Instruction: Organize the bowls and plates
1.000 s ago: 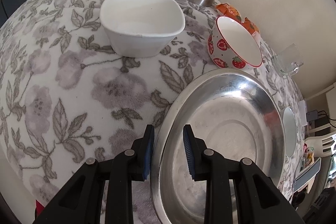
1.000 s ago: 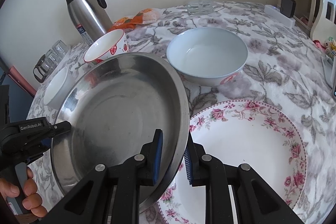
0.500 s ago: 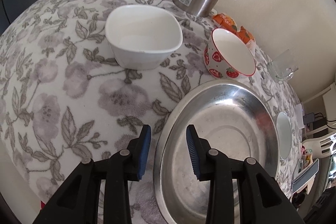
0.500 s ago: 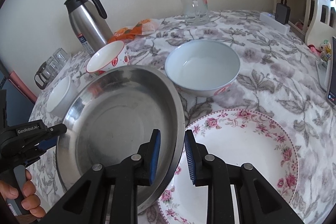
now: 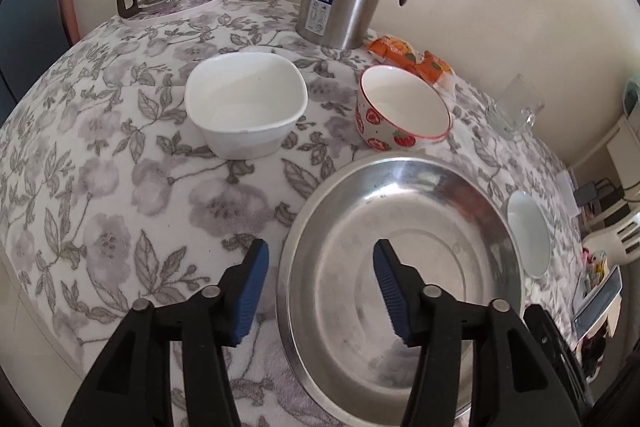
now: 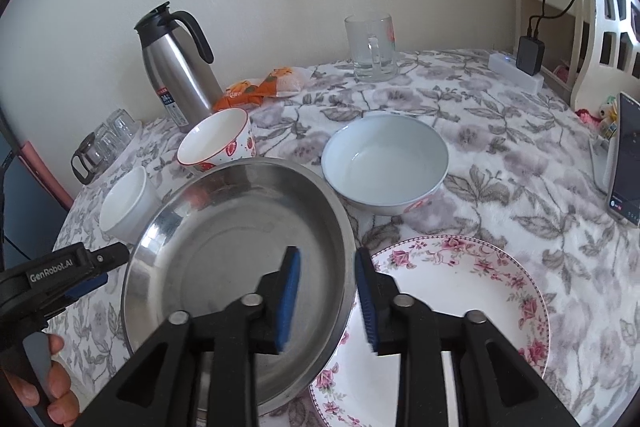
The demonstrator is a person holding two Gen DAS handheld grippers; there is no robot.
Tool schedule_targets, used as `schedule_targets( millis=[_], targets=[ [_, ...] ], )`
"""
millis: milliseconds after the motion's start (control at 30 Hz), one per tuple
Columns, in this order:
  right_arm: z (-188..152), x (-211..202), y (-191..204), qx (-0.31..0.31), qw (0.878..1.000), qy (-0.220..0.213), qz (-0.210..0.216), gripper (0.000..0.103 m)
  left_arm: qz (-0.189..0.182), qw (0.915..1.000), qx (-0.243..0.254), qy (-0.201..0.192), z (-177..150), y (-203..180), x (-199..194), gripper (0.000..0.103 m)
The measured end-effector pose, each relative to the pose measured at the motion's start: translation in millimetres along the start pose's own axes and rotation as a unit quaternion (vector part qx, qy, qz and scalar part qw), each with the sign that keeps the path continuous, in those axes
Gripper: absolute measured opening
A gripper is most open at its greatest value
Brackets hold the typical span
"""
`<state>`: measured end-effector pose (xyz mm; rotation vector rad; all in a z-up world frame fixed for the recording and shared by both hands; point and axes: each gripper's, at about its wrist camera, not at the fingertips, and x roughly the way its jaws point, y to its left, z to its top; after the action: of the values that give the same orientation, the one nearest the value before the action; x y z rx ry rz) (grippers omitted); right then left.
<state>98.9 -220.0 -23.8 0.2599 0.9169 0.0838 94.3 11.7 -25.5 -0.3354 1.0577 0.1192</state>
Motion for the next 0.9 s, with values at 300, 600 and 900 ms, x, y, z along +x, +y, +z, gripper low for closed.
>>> schedule_targets(
  millis=[300, 600, 900],
  targets=[
    [-2, 2, 2, -0.010, 1.000, 0.002, -0.013, 0.069, 0.016, 0.9997, 0.015, 0.012, -8, -2, 6, 0.088],
    [-3, 4, 4, -0.022, 0.999, 0.009, -0.022, 0.085, 0.028, 0.9988, 0.031, 0.024, -13, -6, 10, 0.091],
    [-3, -5, -13, -0.002, 0.999, 0.013, -0.051, 0.103, 0.016, 0.9992, 0.030, 0.023, -18, -13, -2, 0.094]
  ],
)
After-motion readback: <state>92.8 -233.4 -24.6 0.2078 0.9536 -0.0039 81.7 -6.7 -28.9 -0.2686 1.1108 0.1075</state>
